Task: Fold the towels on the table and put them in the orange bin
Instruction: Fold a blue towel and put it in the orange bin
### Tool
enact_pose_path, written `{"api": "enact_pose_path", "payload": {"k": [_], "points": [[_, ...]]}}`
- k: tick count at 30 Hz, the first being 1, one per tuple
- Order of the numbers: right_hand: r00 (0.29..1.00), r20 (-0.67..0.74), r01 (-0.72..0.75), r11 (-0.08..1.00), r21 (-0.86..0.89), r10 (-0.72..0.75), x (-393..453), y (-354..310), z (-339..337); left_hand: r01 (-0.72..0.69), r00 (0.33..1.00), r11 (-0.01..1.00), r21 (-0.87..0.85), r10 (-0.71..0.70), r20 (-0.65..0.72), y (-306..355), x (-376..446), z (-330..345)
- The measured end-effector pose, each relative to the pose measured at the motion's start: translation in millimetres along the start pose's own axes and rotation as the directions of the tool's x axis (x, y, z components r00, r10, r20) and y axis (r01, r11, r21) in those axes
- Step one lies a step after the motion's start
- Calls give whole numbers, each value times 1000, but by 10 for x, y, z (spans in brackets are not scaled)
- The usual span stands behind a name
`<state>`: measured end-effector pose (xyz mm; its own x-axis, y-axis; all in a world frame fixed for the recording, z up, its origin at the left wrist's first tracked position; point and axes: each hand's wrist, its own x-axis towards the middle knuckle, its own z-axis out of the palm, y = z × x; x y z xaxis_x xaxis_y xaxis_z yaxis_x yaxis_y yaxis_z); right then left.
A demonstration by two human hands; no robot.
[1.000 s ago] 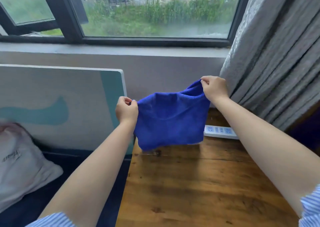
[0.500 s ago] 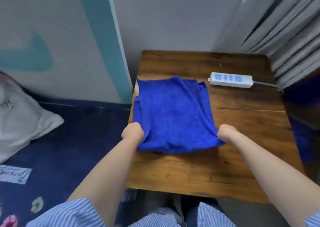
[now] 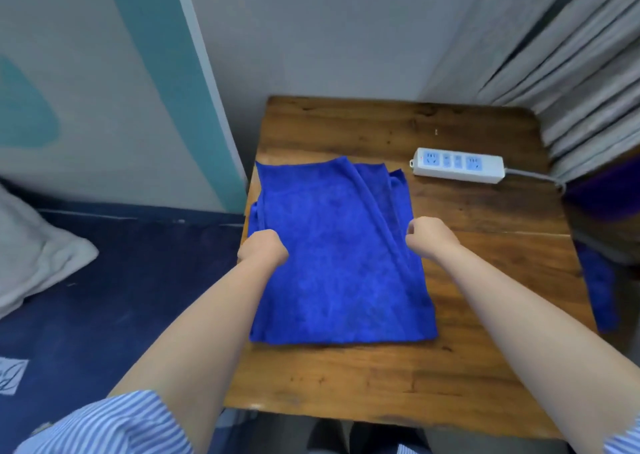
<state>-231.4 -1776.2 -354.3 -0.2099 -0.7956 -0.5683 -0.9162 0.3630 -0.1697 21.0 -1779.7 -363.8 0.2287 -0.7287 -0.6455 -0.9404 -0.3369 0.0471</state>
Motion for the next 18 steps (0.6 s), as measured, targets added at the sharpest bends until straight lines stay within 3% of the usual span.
{"api": "enact_pose_path", "payload": {"k": [7, 12, 16, 18], "points": [[977, -93, 192, 981, -33, -194, 559, -328, -369, -62, 987, 997, -47, 54, -153, 303, 421, -448], [951, -63, 296, 950, -102, -303, 1315, -470, -408, -18, 981, 999, -32, 12, -194, 556, 1028, -552], [945, -110, 281, 938, -201, -307, 1653, -559, -265, 30, 980, 996, -82, -46, -196, 588, 1421, -525], [948, -136, 260, 948, -185, -286, 1738, -579, -199, 90, 973, 974, -206, -130, -189, 563, 1549, -489]]}}
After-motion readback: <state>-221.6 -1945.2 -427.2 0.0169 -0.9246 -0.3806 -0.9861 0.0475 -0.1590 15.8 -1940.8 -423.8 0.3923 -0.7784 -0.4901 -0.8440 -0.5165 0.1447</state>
